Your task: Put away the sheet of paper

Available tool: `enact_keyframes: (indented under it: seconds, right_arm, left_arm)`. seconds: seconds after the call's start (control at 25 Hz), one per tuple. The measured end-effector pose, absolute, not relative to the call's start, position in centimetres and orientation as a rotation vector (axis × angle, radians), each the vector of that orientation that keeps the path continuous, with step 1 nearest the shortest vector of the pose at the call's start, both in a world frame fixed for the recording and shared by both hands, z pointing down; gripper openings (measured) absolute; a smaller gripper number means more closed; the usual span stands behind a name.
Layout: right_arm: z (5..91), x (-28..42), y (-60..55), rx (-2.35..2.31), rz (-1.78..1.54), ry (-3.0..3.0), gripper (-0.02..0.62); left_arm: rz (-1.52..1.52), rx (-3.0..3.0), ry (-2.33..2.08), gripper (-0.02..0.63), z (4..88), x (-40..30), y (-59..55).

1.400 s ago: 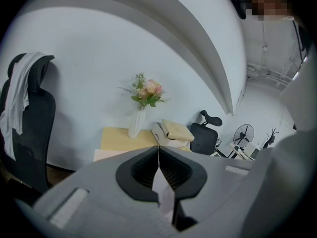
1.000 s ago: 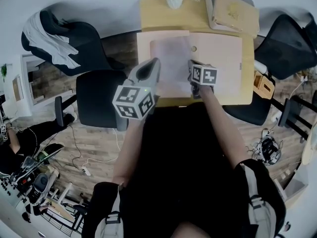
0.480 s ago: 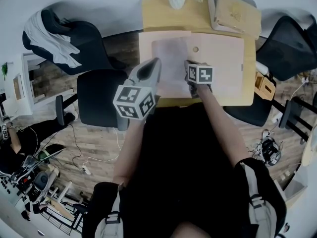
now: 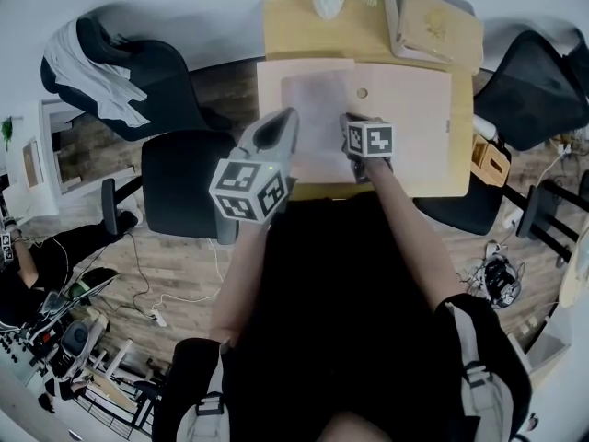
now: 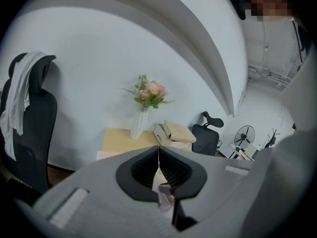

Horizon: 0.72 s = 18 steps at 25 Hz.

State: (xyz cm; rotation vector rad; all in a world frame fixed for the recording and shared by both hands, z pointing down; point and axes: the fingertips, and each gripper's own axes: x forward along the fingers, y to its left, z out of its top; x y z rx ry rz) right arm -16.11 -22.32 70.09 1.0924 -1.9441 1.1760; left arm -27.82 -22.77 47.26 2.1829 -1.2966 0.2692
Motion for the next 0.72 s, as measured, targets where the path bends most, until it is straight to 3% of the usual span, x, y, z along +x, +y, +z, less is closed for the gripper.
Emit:
enact_keyframes:
  seconds: [0.16, 0.72]
  right_arm:
    - [69.9, -15.6, -22.3, 1.088, 1.131, -1.941, 0.059]
    - [66.2, -12.9, -20.2, 0.990, 0.972, -2.066, 0.060]
  left_arm:
    - [0.253, 2.191, -1.293, 0.011, 47.2, -27.7, -22.8]
    - [0.278, 2.222, -1.327, 0.011, 45.2, -24.9, -19.9]
